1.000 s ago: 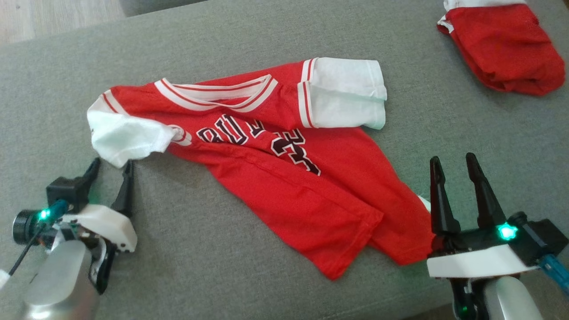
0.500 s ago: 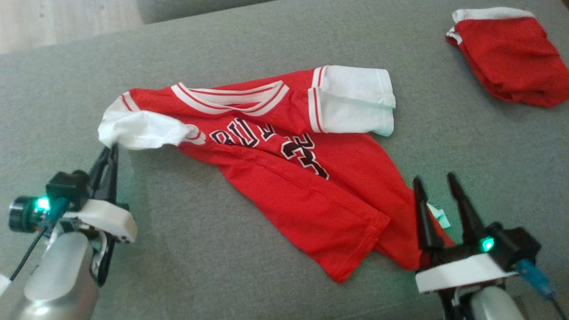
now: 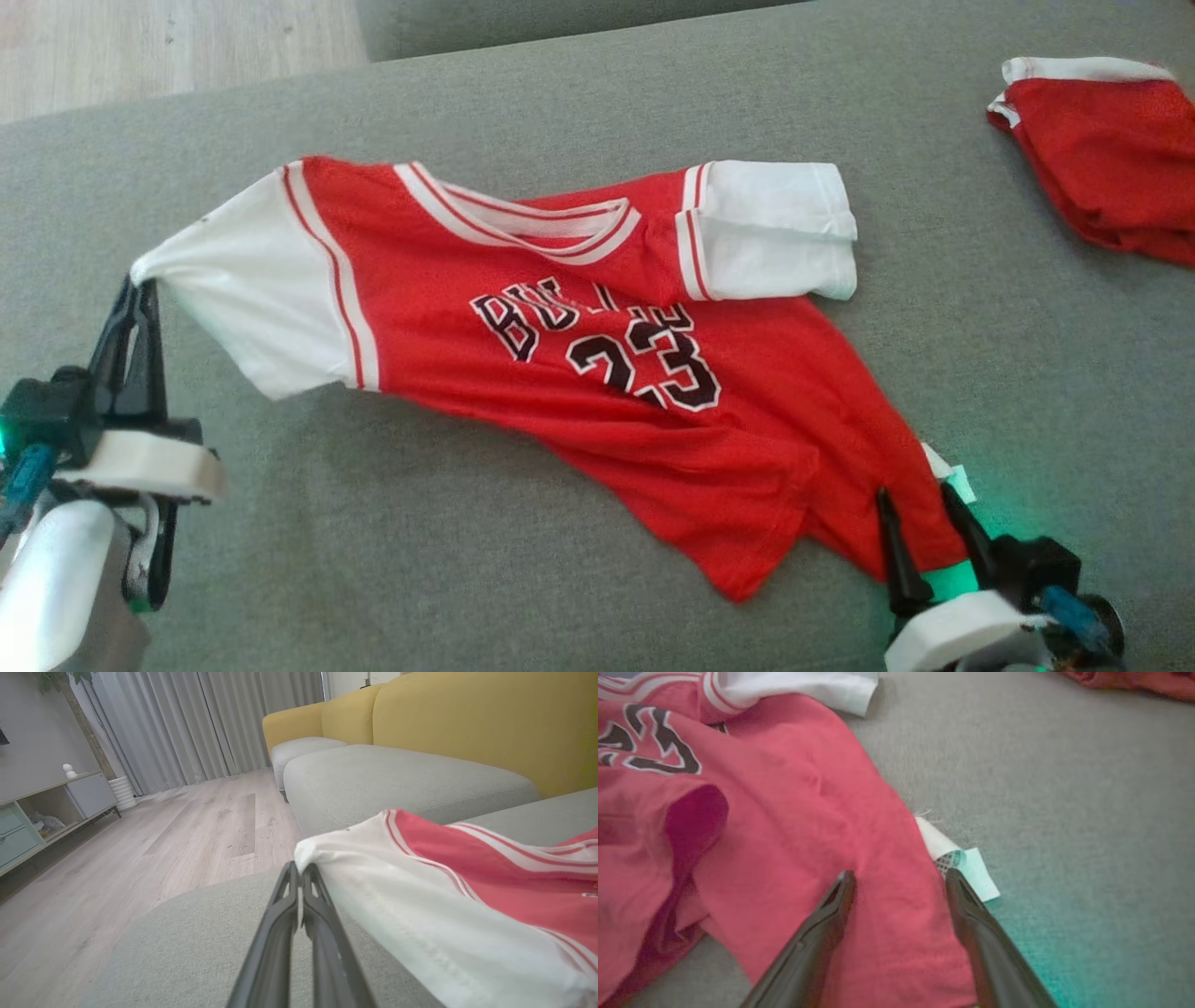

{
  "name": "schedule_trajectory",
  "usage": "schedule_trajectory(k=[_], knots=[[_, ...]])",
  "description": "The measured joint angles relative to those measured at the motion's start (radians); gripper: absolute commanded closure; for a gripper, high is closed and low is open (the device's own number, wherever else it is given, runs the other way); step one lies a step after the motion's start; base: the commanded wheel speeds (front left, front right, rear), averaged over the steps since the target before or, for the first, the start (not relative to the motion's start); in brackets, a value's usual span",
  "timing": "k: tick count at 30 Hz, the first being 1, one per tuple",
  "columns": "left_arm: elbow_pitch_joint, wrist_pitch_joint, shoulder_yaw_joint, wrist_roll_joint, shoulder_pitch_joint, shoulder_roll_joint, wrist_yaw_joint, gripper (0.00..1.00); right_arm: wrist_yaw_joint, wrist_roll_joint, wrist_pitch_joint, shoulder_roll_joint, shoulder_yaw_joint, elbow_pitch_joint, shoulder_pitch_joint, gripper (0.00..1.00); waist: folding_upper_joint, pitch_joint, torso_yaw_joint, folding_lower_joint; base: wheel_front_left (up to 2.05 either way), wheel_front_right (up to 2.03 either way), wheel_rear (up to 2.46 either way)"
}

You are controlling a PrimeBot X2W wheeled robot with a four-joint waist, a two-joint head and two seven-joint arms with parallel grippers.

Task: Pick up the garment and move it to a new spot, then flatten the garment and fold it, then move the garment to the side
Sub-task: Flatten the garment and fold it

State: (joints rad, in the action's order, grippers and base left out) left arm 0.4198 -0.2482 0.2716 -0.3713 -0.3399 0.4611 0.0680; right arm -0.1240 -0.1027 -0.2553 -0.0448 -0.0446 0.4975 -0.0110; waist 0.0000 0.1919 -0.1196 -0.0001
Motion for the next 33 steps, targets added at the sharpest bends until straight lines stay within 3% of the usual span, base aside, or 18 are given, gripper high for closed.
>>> schedule_trajectory(k=[1, 2, 9, 13, 14, 15, 18, 21, 29, 33], knots=[[-0.011, 0.001, -0.005, 0.000, 0.002, 0.000, 0.004, 1.00, 0.000, 0.000, -0.002, 0.000, -0.008, 0.015, 0.009, 0.74, 0.0000, 0.001, 0.001, 0.0000, 0.00, 0.00, 0.00], [-0.020, 0.002, -0.007, 0.000, 0.002, 0.001, 0.005, 1.00, 0.000, -0.003, -0.002, 0.000, -0.013, 0.026, 0.021, 1.00, 0.0000, 0.002, 0.002, -0.0001, 0.00, 0.00, 0.00], [-0.063, 0.020, -0.009, -0.018, 0.018, 0.007, 0.013, 1.00, 0.000, 0.038, 0.000, 0.000, 0.074, -0.009, 0.146, 1.00, 0.0000, 0.015, 0.003, 0.0001, 0.00, 0.00, 0.00], [-0.085, 0.038, -0.001, -0.018, 0.021, 0.009, 0.011, 1.00, 0.000, 0.103, 0.012, -0.039, 0.116, 0.035, 0.316, 1.00, 0.0000, 0.022, 0.005, 0.0001, 0.00, 0.00, 0.00], [-0.092, 0.045, 0.006, -0.018, 0.020, 0.010, 0.009, 1.00, 0.000, 0.110, 0.019, -0.056, 0.118, 0.057, 0.369, 0.46, 0.0000, 0.024, 0.006, 0.0001, 0.00, 0.00, 0.00], [-0.098, 0.046, 0.017, -0.018, 0.018, 0.011, -0.001, 1.00, 0.000, 0.115, 0.019, -0.071, 0.119, 0.079, 0.420, 0.00, 0.0000, 0.025, 0.007, 0.0001, 0.00, 0.00, 0.00], [-0.102, 0.055, 0.035, -0.015, 0.010, 0.007, -0.008, 1.00, 0.000, 0.124, 0.017, -0.100, 0.131, 0.120, 0.527, 0.00, 0.0000, 0.028, 0.019, 0.0001, 0.00, 0.00, 0.00], [-0.095, 0.055, 0.054, -0.015, -0.008, 0.002, -0.017, 1.00, 0.000, 0.101, 0.008, -0.097, 0.098, 0.130, 0.524, 0.00, 0.0000, 0.028, 0.027, 0.0002, 0.00, 0.00, 0.00], [-0.059, 0.043, 0.082, -0.015, -0.050, -0.022, -0.034, 1.00, 0.000, -0.104, 0.007, -0.105, -0.177, -0.007, 0.251, 0.00, 0.0000, 0.023, 0.027, 0.0001, 0.00, 0.00, 0.00], [-0.039, 0.035, 0.082, -0.015, -0.050, -0.023, -0.034, 1.00, 0.000, -0.176, 0.007, -0.162, -0.281, -0.011, 0.205, 0.00, 0.0000, 0.017, 0.019, 0.0001, 0.00, 0.00, 0.00]])
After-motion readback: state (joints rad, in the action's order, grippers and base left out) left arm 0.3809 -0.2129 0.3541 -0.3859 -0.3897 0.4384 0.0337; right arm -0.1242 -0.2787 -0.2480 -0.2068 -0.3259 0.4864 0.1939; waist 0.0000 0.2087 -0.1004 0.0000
